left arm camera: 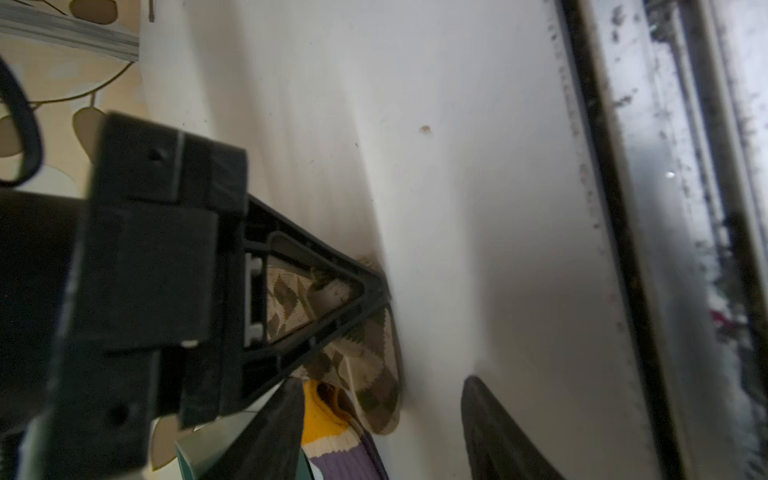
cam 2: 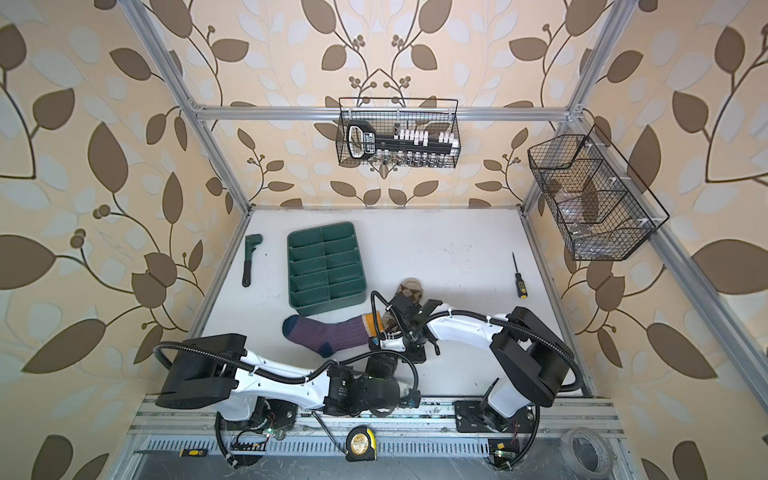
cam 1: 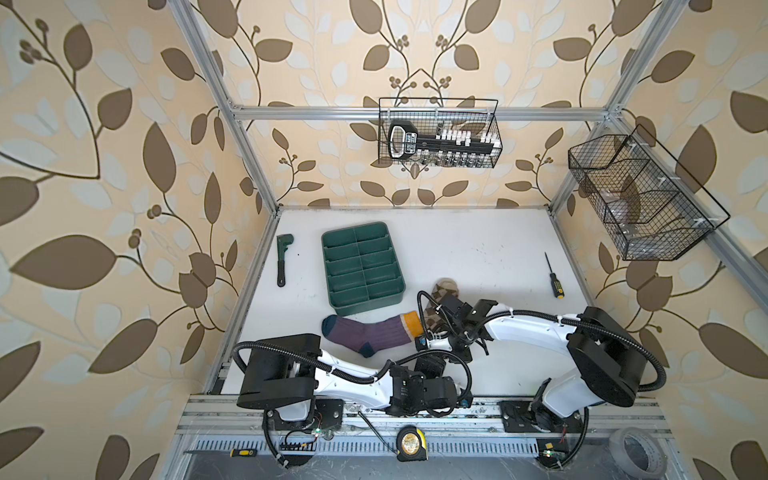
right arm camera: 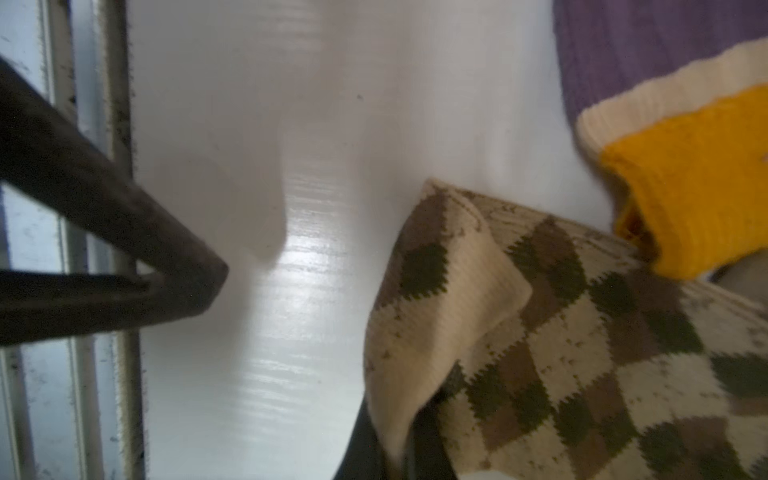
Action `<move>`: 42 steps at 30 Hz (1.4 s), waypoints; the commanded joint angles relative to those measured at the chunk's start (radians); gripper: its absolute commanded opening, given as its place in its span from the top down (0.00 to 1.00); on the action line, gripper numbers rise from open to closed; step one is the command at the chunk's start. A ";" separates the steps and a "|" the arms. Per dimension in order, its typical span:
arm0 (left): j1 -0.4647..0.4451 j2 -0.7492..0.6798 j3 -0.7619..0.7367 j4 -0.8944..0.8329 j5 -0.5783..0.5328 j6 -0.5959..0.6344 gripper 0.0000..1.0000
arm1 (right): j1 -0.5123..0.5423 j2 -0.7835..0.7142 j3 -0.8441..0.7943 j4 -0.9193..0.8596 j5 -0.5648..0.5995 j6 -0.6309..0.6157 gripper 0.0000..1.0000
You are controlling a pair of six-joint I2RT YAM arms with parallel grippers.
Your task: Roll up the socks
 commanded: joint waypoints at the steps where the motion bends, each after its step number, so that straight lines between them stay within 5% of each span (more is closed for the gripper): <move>1: -0.017 -0.109 -0.017 0.028 -0.052 -0.009 0.35 | -0.009 0.085 0.018 -0.124 -0.115 0.003 1.00; 13: -0.015 -0.272 -0.095 -0.081 -0.020 -0.109 0.37 | -0.116 0.285 0.109 -0.227 -0.243 0.021 1.00; 28: 0.132 0.000 -0.098 0.134 0.056 -0.137 0.36 | -0.174 0.347 0.148 -0.233 -0.278 0.034 1.00; 33: 0.163 0.088 -0.062 0.130 0.096 -0.152 0.50 | -0.176 0.334 0.142 -0.223 -0.278 0.038 1.00; 40: 0.170 0.135 -0.013 0.053 0.177 -0.179 0.95 | -0.199 0.268 0.102 -0.166 -0.277 0.066 0.99; 42: 0.181 0.140 0.024 -0.006 0.216 -0.184 1.00 | -0.201 0.248 0.093 -0.159 -0.266 0.070 0.96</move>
